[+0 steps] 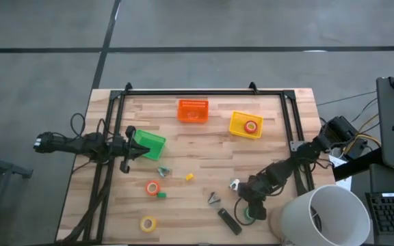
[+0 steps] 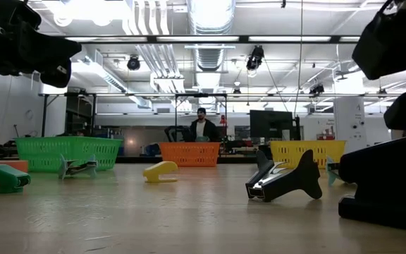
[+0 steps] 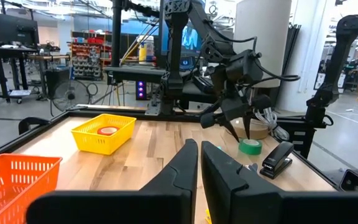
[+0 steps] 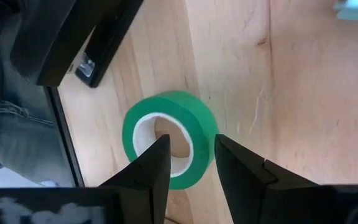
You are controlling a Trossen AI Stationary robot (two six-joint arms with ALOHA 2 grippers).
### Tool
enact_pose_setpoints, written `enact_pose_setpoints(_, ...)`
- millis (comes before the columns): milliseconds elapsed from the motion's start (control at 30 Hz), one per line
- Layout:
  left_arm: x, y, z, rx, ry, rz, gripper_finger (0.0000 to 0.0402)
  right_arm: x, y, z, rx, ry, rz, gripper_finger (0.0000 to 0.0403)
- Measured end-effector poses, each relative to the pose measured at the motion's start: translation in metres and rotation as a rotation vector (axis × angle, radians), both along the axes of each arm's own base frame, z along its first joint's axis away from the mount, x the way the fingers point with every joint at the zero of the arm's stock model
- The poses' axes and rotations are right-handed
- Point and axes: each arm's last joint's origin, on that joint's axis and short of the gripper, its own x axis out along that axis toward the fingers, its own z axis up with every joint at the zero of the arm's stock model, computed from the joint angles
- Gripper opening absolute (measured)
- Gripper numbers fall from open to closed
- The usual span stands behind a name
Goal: Pick and place Stapler, Stapler remover, tape
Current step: Put the green tape into the yellow basket
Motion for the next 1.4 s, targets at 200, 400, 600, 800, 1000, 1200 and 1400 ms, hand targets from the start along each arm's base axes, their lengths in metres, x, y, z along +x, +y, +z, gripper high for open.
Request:
enact_pose_setpoints(200,0.0,0.0,0.0,0.0,0.0,0.0,0.0025,-0.003,0.006,-0.007,-0.055,-0.006,0.019,0.0123)
enact_pose_setpoints(400,0.0,0.0,0.0,0.0,0.0,0.0,0.0025,-0.002,0.01,-0.018,-0.082,0.017,0.037,0.0118)
enact_pose_setpoints(600,0.0,0.0,0.0,0.0,0.001,0.0,0.0023,0.0,0.011,-0.019,-0.098,0.013,0.037,0.0098)
enact_pose_setpoints(800,0.0,0.0,0.0,0.0,0.001,0.0,0.0025,0.001,0.009,-0.019,-0.121,0.002,0.042,0.0055)
enact_pose_setpoints(1000,0.0,0.0,0.0,0.0,0.001,0.0,0.0023,0.005,0.003,-0.018,-0.136,-0.014,0.016,0.0042)
enact_pose_setpoints(1200,0.0,0.0,0.0,0.0,0.001,0.0,0.0025,0.009,-0.011,-0.013,-0.188,-0.04,-0.027,0.0052)
enact_pose_setpoints(1400,0.0,0.0,0.0,0.0,0.002,0.0,0.0023,0.01,-0.032,0.0,-0.266,-0.071,-0.072,0.0046)
